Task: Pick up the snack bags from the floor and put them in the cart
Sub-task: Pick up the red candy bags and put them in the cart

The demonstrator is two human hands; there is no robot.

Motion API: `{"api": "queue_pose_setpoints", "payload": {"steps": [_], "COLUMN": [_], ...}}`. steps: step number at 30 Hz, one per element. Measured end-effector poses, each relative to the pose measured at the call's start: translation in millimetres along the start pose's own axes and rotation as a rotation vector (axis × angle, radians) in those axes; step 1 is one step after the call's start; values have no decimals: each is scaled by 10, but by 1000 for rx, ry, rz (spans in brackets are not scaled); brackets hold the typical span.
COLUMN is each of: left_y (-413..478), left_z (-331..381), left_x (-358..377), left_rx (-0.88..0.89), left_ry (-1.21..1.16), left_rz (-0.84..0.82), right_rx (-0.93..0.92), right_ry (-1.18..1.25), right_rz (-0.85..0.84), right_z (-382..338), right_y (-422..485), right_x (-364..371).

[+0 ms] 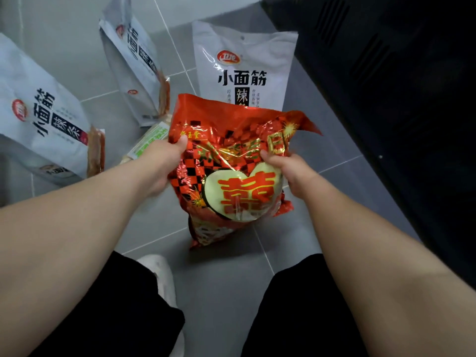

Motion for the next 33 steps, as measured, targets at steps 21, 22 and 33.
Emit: {"api": "queue_pose_setpoints", "payload": {"steps": [21,22,33], "left_y": [-16,-45,-1326], "left_z": [66,132,1691], "left_x": [-447,-458,-697], "left_rx": [-64,-53,-65], "left_ry": [67,75,45], "left_rz": [193,186,96], "right_rx": [-32,-44,-44], "right_ry": [213,214,204], "right_rz": [317,342,513], "right_z": [282,181,-1444], "right_y": [-444,-506,-1954], "right_x": [551,553,383]}}
Point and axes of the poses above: each hand's wrist, its own y-axis towards the middle knuckle, its own x-axis out of the palm, z = x × y, the point moved 2 cm from there along y, towards the middle knuckle
